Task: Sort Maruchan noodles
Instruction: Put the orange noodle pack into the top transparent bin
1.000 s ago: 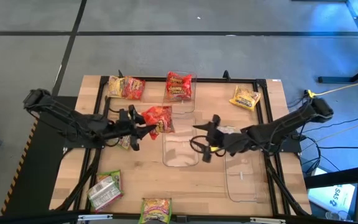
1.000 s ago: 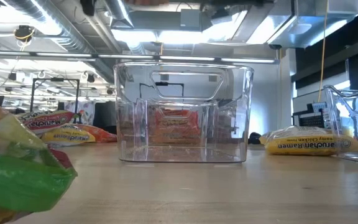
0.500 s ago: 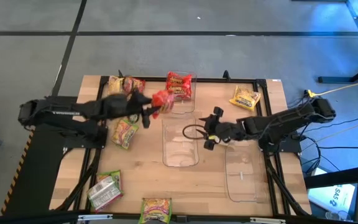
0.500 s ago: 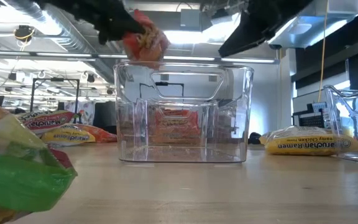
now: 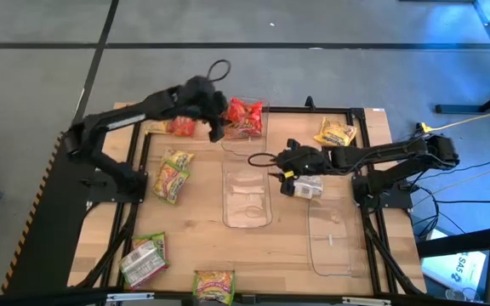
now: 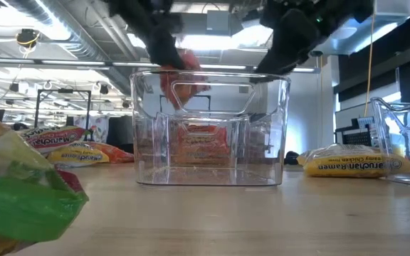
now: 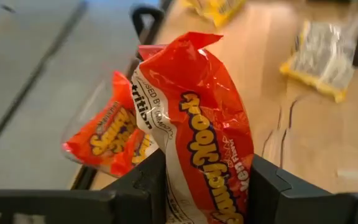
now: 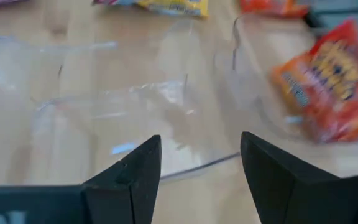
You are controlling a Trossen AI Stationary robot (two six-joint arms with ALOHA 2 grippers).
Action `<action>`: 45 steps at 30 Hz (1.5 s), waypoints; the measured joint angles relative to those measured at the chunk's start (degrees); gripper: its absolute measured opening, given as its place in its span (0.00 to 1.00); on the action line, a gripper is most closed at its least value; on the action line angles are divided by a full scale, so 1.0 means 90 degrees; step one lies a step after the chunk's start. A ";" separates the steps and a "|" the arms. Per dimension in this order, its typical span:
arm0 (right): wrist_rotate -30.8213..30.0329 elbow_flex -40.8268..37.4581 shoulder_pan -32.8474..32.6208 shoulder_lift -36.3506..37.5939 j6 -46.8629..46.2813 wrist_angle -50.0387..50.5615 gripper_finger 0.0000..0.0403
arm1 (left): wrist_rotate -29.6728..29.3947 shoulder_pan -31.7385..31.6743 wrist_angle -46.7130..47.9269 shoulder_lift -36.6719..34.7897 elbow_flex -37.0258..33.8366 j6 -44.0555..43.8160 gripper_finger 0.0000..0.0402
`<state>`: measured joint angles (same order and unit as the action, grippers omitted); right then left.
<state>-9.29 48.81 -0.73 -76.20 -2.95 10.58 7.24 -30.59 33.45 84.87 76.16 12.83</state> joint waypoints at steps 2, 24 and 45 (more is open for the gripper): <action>0.0056 -0.0157 -0.0020 0.0000 -0.0291 -0.0057 0.48 | 0.0239 -0.0116 0.0430 0.0490 0.0485 0.0444 0.34; 0.0243 -0.0917 -0.0347 0.0000 -0.1377 -0.0861 0.48 | 0.0303 -0.0148 0.2128 0.3410 0.2598 0.3228 0.33; -0.0020 -0.0921 -0.0554 -0.0095 -0.1346 -0.1140 0.48 | -0.0242 0.0125 0.1381 0.3778 0.2538 0.3476 0.39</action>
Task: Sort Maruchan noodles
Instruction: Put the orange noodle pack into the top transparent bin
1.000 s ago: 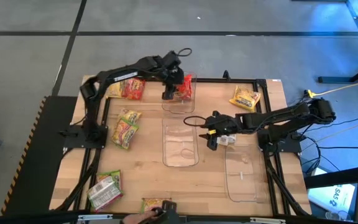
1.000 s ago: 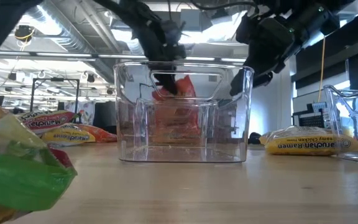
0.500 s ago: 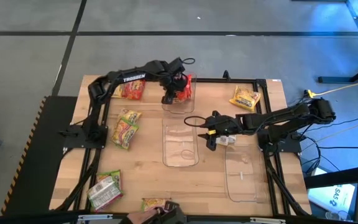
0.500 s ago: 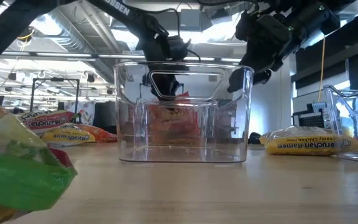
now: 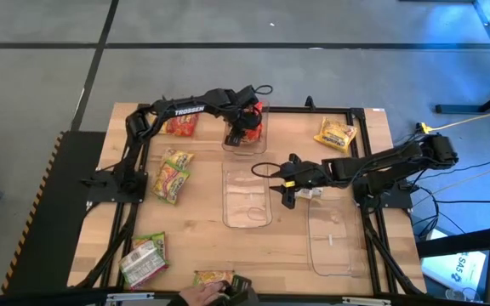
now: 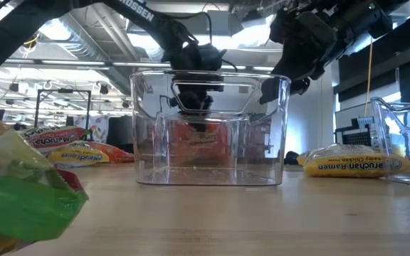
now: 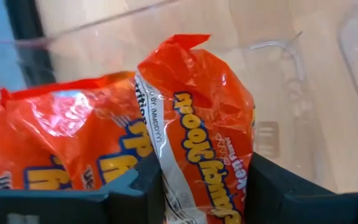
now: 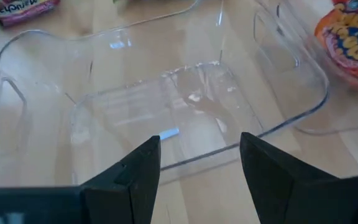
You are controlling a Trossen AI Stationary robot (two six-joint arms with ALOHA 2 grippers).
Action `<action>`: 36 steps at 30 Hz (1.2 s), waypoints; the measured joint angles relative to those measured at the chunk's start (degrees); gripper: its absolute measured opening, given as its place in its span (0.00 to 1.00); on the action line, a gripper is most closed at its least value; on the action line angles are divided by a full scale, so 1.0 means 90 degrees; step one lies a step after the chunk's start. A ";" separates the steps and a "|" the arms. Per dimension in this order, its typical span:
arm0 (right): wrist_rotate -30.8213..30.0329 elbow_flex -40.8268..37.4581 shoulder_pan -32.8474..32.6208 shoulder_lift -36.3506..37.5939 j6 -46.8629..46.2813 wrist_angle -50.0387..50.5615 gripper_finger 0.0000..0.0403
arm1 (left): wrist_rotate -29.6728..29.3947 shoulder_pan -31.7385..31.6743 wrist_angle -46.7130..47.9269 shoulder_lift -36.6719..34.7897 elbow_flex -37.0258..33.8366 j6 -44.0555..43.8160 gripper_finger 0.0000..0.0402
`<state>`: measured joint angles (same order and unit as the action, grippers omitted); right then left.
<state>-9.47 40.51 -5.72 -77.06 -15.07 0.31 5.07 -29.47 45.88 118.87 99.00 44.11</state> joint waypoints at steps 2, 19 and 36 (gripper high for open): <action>0.0018 0.0000 0.0009 0.0002 -0.0002 -0.0043 0.48 | -0.0112 0.0009 -0.0029 0.0000 0.0000 0.0035 0.43; 0.0055 0.0007 0.0010 -0.0080 0.0074 -0.0100 0.48 | -0.0942 0.0163 -0.0151 -0.0280 0.0015 -0.0156 0.50; 0.0167 0.0007 0.0010 -0.0080 0.0211 -0.0072 0.48 | -0.0913 0.0022 0.0654 -0.1515 0.0019 -0.1593 0.50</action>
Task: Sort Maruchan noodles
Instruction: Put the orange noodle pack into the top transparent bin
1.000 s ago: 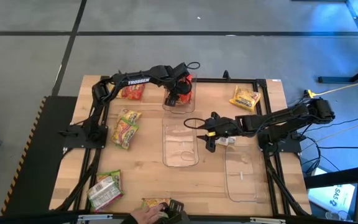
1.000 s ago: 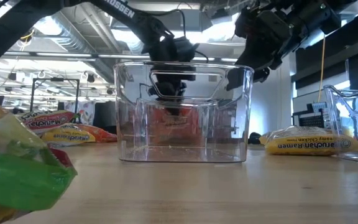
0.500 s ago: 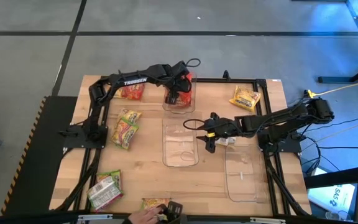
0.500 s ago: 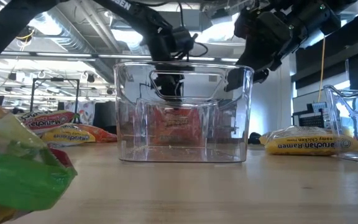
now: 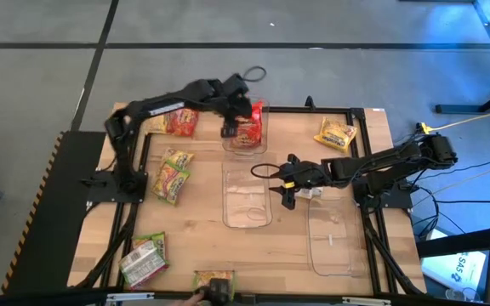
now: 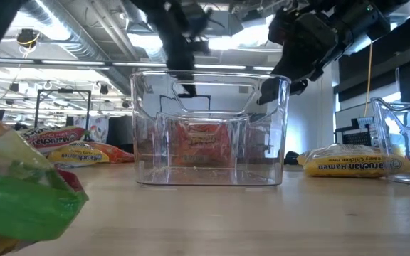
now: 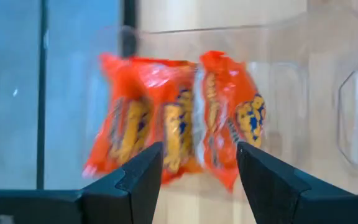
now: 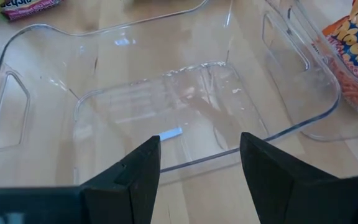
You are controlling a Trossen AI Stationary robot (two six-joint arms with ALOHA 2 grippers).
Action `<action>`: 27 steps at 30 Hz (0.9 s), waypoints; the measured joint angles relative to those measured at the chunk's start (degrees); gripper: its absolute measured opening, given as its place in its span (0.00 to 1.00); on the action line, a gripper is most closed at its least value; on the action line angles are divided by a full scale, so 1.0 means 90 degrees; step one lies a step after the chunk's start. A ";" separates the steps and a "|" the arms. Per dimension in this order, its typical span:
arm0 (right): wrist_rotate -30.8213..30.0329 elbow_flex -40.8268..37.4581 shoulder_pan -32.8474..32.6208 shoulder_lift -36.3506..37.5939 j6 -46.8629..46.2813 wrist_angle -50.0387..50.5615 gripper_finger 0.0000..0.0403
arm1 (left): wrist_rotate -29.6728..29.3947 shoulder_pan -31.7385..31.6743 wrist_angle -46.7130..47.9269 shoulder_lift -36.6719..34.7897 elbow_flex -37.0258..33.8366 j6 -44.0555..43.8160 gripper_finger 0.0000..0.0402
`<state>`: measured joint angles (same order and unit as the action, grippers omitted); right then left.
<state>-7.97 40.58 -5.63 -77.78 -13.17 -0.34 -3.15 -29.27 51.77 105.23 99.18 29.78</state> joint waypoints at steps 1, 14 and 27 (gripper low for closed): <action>0.0000 0.0000 0.0000 0.0000 0.0009 -0.0005 0.48 | 0.0029 -0.0091 0.0185 -0.0168 0.0000 -0.0198 0.50; -0.0018 0.0000 0.0000 0.0000 0.0181 -0.0034 0.48 | 0.0550 -0.2226 0.0357 -0.1931 -0.2246 -0.2237 0.50; -0.0137 0.0000 0.0343 0.0000 0.0952 -0.0032 0.48 | -0.0527 -0.3305 0.0275 -0.0820 -0.2771 -0.3682 0.62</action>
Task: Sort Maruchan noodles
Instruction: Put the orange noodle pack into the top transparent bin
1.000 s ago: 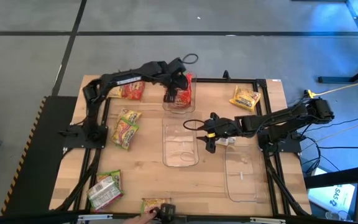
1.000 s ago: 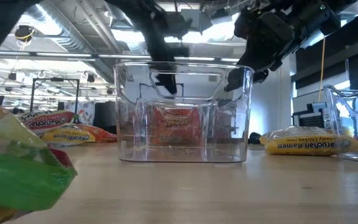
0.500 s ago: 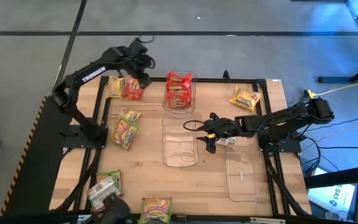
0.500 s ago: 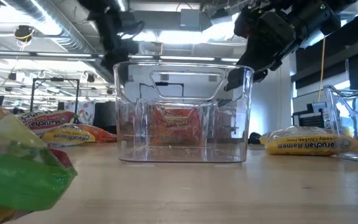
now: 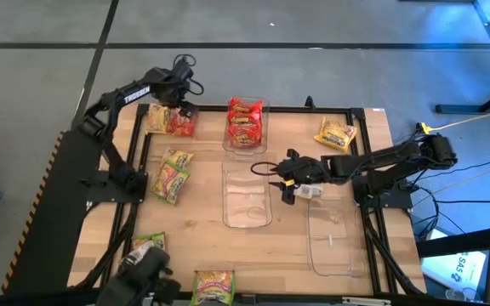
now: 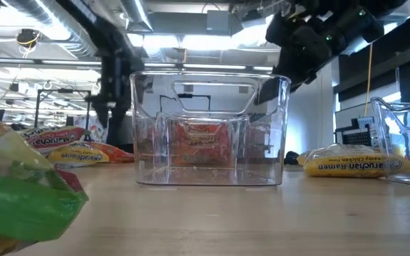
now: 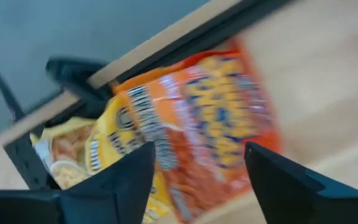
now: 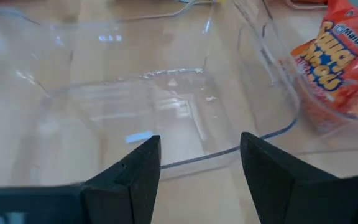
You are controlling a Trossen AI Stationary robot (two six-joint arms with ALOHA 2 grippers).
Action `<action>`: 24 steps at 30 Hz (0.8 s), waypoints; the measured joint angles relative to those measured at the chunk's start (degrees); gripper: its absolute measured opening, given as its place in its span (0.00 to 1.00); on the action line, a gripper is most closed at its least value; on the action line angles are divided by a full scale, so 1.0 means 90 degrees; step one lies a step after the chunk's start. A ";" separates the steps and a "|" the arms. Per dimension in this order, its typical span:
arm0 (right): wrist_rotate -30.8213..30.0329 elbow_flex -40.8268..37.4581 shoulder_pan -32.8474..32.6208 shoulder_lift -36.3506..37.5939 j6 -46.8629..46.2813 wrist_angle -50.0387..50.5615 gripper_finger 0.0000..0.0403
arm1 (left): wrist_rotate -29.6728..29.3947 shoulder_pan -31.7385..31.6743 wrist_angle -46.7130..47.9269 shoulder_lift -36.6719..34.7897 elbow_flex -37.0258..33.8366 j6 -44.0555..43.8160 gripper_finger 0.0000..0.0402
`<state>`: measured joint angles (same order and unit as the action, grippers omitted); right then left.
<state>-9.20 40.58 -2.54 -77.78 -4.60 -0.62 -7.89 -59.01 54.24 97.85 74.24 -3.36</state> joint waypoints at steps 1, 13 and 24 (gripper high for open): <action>0.0075 0.0000 0.0070 0.0000 0.0093 0.0012 0.48 | -0.0011 -0.0125 0.0008 0.0156 -0.0001 -0.0118 0.64; 0.0859 0.0000 0.0715 0.0000 0.0547 0.0090 0.48 | 0.1379 -0.0825 -0.0010 0.1036 -0.0002 -0.0458 0.68; 0.0812 -0.0250 0.0704 0.0000 0.0562 -0.0168 0.48 | 0.2708 -0.0839 -0.0481 0.1124 -0.0002 -0.0423 0.65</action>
<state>-1.89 38.32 3.79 -77.78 0.46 -2.14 16.48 -66.56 49.91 107.97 74.22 -7.17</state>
